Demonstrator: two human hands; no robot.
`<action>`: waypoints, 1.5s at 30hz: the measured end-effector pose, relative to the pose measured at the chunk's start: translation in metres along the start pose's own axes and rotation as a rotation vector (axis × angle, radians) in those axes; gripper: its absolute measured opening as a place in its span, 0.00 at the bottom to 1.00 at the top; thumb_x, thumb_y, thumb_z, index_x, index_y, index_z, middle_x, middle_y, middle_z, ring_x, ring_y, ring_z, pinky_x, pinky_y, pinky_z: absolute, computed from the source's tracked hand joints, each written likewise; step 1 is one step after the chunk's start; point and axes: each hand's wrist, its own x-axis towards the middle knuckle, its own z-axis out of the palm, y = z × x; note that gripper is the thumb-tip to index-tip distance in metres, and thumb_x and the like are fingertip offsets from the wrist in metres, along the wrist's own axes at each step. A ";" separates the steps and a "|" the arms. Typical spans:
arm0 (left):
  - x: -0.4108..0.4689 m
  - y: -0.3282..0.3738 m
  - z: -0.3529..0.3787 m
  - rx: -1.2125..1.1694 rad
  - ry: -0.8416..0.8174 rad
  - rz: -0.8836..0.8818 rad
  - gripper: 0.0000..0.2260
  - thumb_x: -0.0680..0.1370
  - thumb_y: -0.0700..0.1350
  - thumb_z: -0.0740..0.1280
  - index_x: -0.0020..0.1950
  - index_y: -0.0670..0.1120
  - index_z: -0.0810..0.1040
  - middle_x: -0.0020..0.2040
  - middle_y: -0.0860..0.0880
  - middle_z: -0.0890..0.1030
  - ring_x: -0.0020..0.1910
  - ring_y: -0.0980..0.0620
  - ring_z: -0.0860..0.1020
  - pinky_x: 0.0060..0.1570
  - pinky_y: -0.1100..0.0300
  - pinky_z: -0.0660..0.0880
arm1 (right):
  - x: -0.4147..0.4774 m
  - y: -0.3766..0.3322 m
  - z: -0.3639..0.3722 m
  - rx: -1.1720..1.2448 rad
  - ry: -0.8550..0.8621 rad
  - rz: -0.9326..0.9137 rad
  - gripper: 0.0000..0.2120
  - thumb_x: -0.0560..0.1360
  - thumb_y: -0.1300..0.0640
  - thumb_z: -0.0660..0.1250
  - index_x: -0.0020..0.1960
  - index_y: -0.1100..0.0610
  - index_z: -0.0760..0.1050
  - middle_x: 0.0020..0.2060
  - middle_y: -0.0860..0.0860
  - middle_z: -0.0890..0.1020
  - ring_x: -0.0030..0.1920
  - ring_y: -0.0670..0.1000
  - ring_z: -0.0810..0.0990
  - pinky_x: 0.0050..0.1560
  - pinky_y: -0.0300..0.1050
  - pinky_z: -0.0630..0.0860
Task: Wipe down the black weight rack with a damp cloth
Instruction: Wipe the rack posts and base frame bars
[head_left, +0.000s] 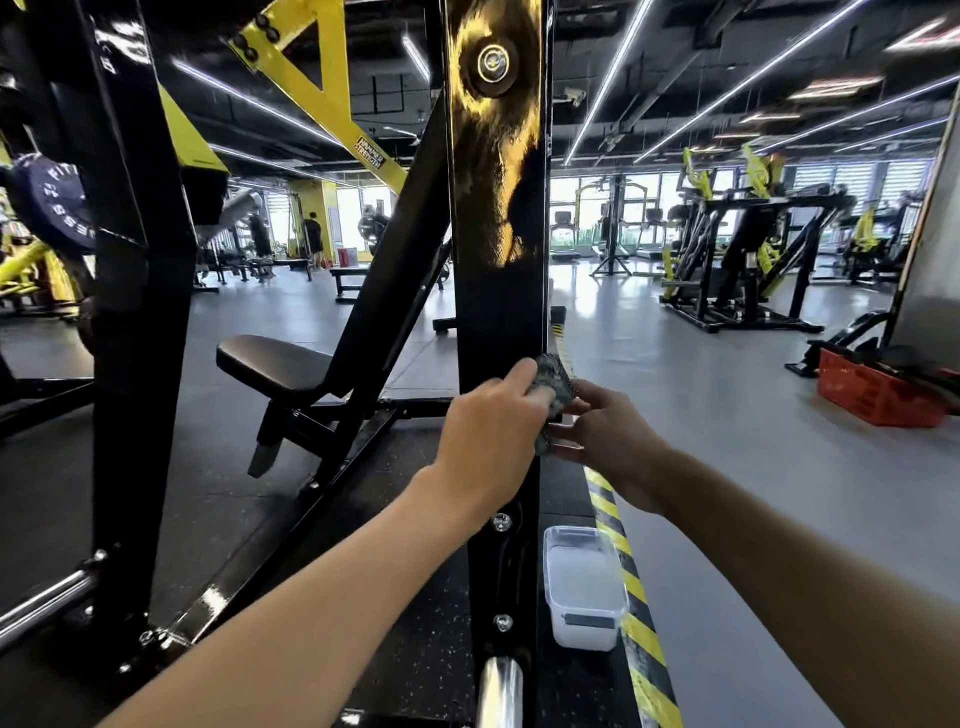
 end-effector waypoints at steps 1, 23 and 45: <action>-0.003 0.001 0.003 0.020 -0.016 0.009 0.11 0.64 0.35 0.78 0.42 0.45 0.81 0.44 0.48 0.76 0.29 0.47 0.76 0.23 0.58 0.70 | 0.000 0.001 0.001 -0.012 0.021 -0.011 0.26 0.74 0.80 0.47 0.57 0.62 0.76 0.44 0.57 0.80 0.41 0.55 0.78 0.46 0.52 0.78; -0.071 -0.014 0.051 -0.433 0.400 -0.467 0.17 0.67 0.26 0.76 0.53 0.40 0.85 0.43 0.51 0.76 0.43 0.58 0.75 0.49 0.74 0.73 | 0.008 0.036 0.010 -0.384 0.059 -0.208 0.31 0.78 0.70 0.55 0.75 0.43 0.66 0.59 0.46 0.81 0.46 0.40 0.81 0.43 0.32 0.74; -0.087 -0.024 0.078 -0.148 0.086 0.181 0.12 0.71 0.33 0.69 0.52 0.42 0.83 0.44 0.45 0.76 0.36 0.44 0.77 0.30 0.49 0.78 | 0.011 0.165 0.024 -0.096 0.149 -0.300 0.32 0.69 0.74 0.54 0.59 0.43 0.75 0.41 0.50 0.81 0.43 0.46 0.78 0.45 0.34 0.74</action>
